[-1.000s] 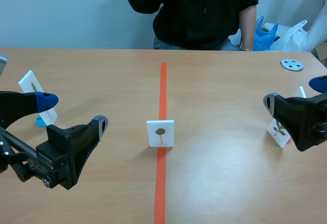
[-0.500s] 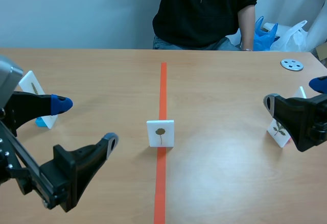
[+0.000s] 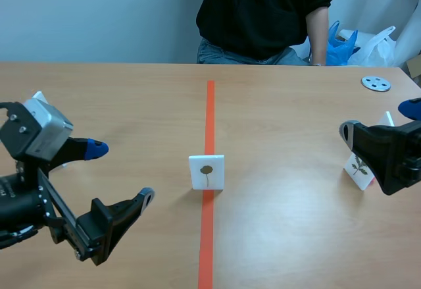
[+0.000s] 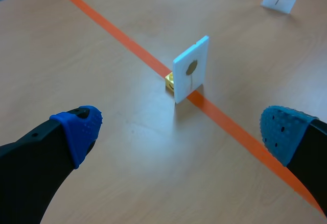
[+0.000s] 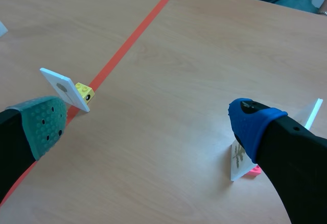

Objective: Sort the leaf by its shape. The table is split by an orange tape line. A compound leaf with several leaflets goes to the left side, a simple leaf with one blade goes to the right side. Return to the home posture when a red brick is placed on the table.

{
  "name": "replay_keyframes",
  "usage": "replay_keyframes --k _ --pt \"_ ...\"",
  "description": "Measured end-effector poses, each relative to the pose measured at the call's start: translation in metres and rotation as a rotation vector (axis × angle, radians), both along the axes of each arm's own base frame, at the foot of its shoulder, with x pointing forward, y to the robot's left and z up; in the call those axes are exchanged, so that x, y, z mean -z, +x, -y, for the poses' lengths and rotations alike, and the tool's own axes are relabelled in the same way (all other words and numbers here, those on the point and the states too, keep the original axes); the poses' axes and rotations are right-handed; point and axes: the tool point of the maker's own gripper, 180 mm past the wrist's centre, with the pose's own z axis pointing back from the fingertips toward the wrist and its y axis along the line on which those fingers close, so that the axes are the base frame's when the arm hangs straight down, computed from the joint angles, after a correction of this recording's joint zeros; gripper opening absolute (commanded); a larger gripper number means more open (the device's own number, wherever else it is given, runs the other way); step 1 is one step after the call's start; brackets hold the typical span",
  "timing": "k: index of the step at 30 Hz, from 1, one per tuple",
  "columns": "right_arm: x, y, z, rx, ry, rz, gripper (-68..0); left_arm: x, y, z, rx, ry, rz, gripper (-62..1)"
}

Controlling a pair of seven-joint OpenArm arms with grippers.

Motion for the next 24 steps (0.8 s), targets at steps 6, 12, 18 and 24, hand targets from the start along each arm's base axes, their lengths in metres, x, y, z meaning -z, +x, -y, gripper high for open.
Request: replay_keyframes --k 6,12,18,24 --pt "0.003 0.000 0.002 0.005 -0.024 -0.004 0.4 0.023 0.013 0.011 0.051 0.025 0.004 1.4" --pt "0.003 0.000 0.002 0.007 -0.027 -0.005 0.4 0.044 0.024 0.031 0.090 0.006 -0.026 1.4" --pt "0.005 0.000 0.005 0.014 -0.050 -0.008 0.4 0.057 0.037 0.045 0.129 -0.007 -0.027 1.4" --pt "0.005 0.000 0.005 0.014 -0.050 -0.007 0.4 0.065 0.053 0.066 0.157 -0.029 -0.027 1.4"
